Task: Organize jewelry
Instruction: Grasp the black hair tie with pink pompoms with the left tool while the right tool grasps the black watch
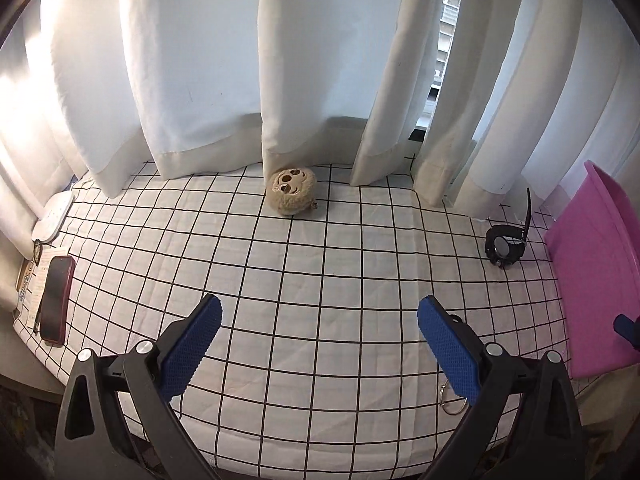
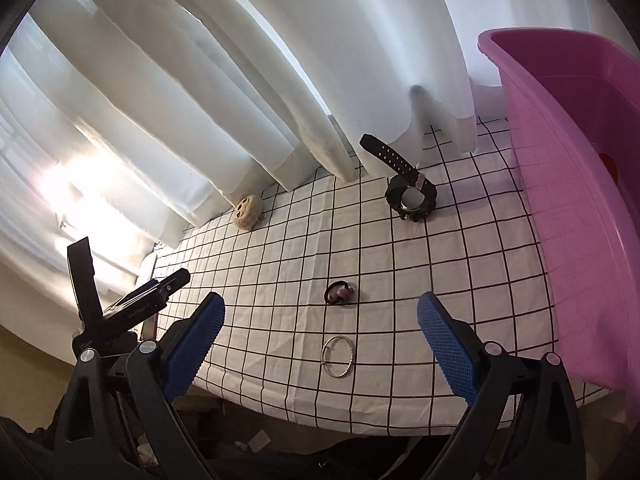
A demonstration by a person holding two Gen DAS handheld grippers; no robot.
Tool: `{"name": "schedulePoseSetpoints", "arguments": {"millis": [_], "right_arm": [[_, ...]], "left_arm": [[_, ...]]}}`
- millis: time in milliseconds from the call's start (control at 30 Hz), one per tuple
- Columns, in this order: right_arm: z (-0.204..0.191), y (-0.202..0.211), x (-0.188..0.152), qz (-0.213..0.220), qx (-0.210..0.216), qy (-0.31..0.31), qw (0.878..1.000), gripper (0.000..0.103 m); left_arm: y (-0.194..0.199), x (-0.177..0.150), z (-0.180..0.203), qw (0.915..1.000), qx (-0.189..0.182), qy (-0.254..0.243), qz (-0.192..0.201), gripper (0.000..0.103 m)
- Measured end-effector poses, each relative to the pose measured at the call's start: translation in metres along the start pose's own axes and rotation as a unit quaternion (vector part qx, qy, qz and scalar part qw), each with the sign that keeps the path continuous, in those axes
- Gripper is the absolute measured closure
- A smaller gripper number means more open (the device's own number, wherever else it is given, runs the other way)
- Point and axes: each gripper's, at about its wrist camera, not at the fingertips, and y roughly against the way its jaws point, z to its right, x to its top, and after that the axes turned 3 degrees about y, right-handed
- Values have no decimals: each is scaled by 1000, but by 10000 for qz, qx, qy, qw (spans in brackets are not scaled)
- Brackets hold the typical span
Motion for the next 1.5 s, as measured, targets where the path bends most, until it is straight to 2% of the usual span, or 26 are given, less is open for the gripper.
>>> {"name": "schedulePoseSetpoints", "arguments": {"millis": [100,200,300,467,633,733,967,1067,1300,1500], "right_arm": [[-7,-13,-11,126,-554,65,9984,10],[-15,-23,-17,310,-1204,311,9918,10],[-13,-37,-17,381,-1509,314,9873,10],[1,-63,-15,213,-1398,-12,9899,10],[8,-84,-21,45,-1411,1,9900,10],[12,-98,-21,-60,-1566,130,9876,10],[25,-114,3,89,-1880,424,9812,10],[34,-118,19,211,-1926,442,9801,10],[53,-135,41,264,-1911,569,9796,10],[67,-146,50,209,-1800,711,9809,11]], "left_arm": [[-10,-2,-16,10000,15,78,9,6],[-19,1,-31,9998,10,199,84,6],[-30,4,-44,9995,34,296,111,6],[-51,10,-61,9987,137,497,11,6],[-66,5,-64,9979,93,638,-69,6],[-71,2,-57,9980,175,600,-68,6],[-84,11,-41,9979,66,638,-14,6],[-83,5,-25,9976,-195,670,-38,6],[-85,-18,36,9981,-522,286,-156,6],[-90,-45,87,9981,-560,-102,-236,6]]}}
